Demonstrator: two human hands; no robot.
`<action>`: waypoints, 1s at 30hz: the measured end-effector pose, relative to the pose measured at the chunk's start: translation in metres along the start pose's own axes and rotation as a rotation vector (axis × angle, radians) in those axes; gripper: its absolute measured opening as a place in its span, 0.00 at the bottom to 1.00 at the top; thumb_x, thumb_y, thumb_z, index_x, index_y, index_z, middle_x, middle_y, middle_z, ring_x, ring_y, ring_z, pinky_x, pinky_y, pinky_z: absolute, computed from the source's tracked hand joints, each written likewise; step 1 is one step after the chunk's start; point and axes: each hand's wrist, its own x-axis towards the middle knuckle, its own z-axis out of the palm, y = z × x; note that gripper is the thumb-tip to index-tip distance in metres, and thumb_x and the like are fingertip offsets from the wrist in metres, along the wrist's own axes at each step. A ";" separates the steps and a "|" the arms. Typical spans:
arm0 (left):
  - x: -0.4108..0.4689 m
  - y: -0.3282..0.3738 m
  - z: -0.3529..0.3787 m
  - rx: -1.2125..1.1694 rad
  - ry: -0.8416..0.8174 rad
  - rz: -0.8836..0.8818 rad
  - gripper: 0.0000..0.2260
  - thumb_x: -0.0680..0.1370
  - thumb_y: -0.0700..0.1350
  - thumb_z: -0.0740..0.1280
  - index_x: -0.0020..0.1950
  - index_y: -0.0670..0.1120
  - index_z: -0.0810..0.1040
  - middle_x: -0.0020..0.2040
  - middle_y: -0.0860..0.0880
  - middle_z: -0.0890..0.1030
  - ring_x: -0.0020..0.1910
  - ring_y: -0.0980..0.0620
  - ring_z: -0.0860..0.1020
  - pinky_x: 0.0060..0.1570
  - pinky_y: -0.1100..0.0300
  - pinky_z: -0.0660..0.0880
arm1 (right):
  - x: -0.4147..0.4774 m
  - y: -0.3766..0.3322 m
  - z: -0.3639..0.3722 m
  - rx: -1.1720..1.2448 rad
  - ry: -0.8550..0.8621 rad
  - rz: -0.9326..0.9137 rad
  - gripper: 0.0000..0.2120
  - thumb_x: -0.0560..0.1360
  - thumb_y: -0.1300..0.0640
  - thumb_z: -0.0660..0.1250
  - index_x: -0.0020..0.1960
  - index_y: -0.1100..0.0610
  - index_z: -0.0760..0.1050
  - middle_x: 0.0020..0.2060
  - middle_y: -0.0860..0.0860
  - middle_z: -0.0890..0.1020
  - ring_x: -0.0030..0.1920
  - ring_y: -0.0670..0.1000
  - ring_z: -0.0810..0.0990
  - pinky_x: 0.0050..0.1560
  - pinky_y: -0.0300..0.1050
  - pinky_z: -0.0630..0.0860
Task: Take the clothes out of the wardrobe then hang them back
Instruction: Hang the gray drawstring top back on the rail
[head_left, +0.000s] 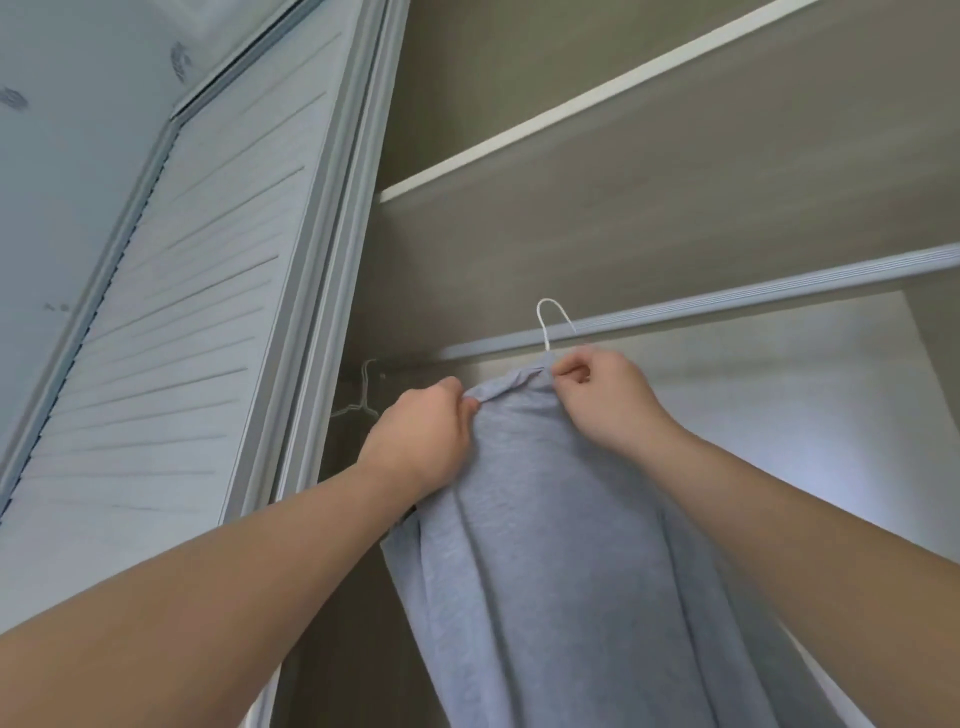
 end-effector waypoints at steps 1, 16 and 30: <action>0.010 -0.002 -0.001 0.016 0.014 -0.009 0.15 0.85 0.53 0.54 0.43 0.47 0.68 0.40 0.45 0.77 0.40 0.41 0.77 0.36 0.52 0.69 | 0.009 0.004 -0.002 -0.124 0.057 -0.109 0.09 0.76 0.58 0.63 0.53 0.52 0.78 0.50 0.49 0.80 0.54 0.52 0.78 0.53 0.46 0.75; 0.085 0.001 0.033 0.253 0.001 -0.080 0.11 0.85 0.51 0.54 0.47 0.47 0.68 0.51 0.43 0.79 0.47 0.39 0.77 0.44 0.51 0.71 | 0.080 0.049 0.055 -0.410 -0.389 0.005 0.41 0.75 0.64 0.53 0.79 0.42 0.37 0.78 0.39 0.40 0.79 0.50 0.41 0.74 0.63 0.48; 0.081 -0.022 0.038 0.561 -0.149 -0.190 0.04 0.82 0.43 0.57 0.48 0.49 0.70 0.56 0.44 0.79 0.52 0.40 0.78 0.45 0.53 0.69 | 0.090 0.052 0.137 -0.126 -0.431 -0.056 0.33 0.74 0.63 0.54 0.76 0.44 0.54 0.78 0.38 0.50 0.75 0.52 0.59 0.70 0.58 0.62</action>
